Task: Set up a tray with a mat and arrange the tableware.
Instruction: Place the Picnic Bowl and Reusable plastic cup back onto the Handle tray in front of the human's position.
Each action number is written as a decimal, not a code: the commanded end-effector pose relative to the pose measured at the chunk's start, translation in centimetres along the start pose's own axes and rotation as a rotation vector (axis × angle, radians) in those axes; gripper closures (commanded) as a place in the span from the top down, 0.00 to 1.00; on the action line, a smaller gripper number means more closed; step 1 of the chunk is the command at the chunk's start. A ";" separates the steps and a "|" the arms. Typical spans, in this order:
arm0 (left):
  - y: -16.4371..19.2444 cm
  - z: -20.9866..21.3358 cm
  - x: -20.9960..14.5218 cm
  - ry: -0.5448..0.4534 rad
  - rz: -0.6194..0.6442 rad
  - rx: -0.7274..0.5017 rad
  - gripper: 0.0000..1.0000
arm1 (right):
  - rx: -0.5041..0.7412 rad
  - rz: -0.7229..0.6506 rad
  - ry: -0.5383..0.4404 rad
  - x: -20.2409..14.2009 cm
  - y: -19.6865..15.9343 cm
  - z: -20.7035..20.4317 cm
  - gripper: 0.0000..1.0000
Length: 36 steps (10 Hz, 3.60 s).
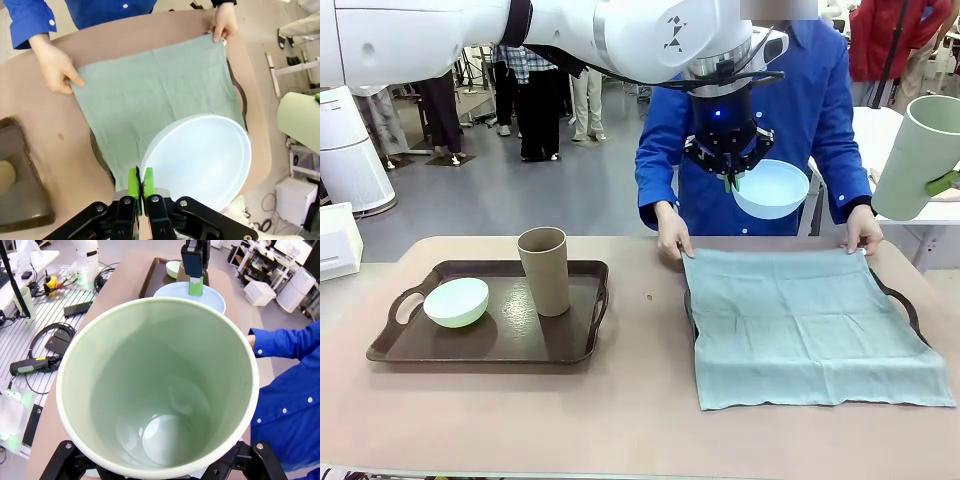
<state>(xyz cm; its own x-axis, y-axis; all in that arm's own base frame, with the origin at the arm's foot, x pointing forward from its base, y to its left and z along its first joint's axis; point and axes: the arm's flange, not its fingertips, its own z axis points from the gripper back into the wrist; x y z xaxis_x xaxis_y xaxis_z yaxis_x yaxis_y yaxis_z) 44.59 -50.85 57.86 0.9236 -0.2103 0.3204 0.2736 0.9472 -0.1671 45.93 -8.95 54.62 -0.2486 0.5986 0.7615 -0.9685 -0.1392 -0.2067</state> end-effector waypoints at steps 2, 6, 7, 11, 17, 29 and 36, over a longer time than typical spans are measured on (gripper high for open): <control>-0.2 0.3 0.2 -0.004 0.003 -0.009 0.00 | 0.000 0.010 0.003 0.0 -0.2 -0.1 0.81; -0.2 0.3 0.2 -0.004 0.003 -0.009 0.00 | 0.000 0.010 0.003 0.0 -0.2 -0.1 0.81; -0.2 0.3 0.2 -0.004 0.003 -0.009 0.00 | 0.000 0.010 0.003 0.0 -0.2 -0.1 0.81; -0.2 0.3 0.2 -0.004 0.003 -0.009 0.00 | 0.000 0.010 0.003 0.0 -0.2 -0.1 0.81; 1.9 -7.7 0.8 0.093 0.046 -0.040 0.04 | 0.111 -0.006 -0.036 -3.5 -1.6 -4.3 0.84; 3.4 -18.8 -0.5 0.123 0.028 -0.008 0.04 | 0.208 -0.071 -0.090 -14.4 -2.9 -12.9 0.84; 3.2 -22.4 0.0 0.144 0.020 -0.029 0.04 | 0.163 -0.070 -0.065 -18.2 -3.7 -15.1 0.84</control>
<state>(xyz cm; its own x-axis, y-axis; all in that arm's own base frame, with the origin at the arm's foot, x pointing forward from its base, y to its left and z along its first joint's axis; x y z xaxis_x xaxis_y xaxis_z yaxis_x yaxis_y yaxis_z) 51.04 -53.16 36.48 0.9620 -0.2162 0.1668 0.2461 0.9511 -0.1868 53.76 -7.46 32.67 -0.1512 0.5759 0.8034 -0.9726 -0.2318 -0.0169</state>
